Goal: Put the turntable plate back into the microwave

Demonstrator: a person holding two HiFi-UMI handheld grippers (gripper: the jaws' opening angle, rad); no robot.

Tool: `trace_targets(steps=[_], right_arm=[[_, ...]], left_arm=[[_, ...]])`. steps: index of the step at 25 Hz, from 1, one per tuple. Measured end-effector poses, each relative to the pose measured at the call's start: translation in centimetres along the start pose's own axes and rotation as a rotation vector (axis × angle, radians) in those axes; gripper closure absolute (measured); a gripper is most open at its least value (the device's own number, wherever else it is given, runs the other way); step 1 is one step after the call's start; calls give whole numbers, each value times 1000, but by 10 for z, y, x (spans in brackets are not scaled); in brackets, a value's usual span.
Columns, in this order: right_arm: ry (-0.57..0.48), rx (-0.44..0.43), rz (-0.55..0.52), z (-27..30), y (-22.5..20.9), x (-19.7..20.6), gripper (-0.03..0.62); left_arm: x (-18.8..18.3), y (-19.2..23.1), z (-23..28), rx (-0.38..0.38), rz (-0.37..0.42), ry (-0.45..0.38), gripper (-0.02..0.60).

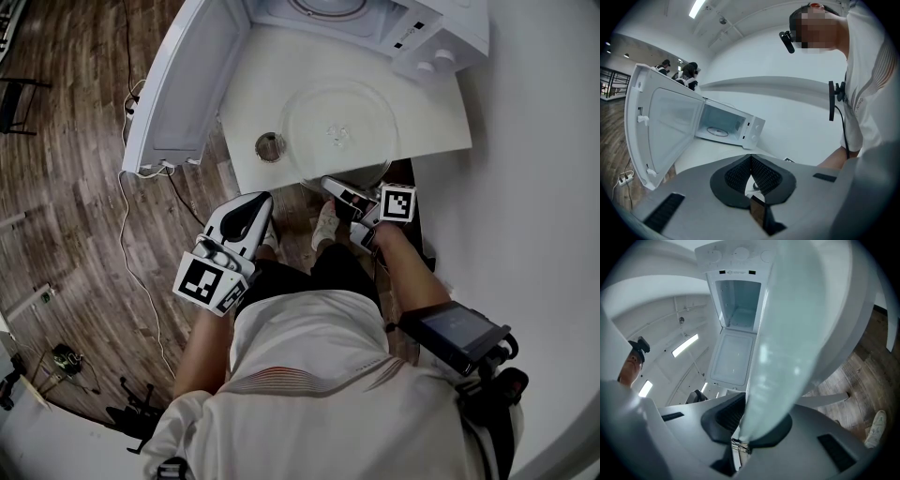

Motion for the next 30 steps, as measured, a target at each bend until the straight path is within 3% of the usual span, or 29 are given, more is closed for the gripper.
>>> trace_targets(steps=[16, 21, 30], right_arm=[[-70, -40, -103, 25, 49, -41, 557], [-112, -41, -84, 36, 58, -55, 554], [-210, -13, -89, 70, 73, -81, 549]], left_arm=[[-21, 9, -4, 58, 14, -42, 572], [-31, 15, -11, 74, 24, -60, 572], [-51, 37, -25, 167, 96, -57, 572]])
Point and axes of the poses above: the fingertips, and each gripper's own axes: z forward along the fingers, y to its left, x out of its underside, the point moved 2 cm from there along -z, backward along the fingers, and after that the axes turned 3 degrees about -z, right-handed, at the moved point
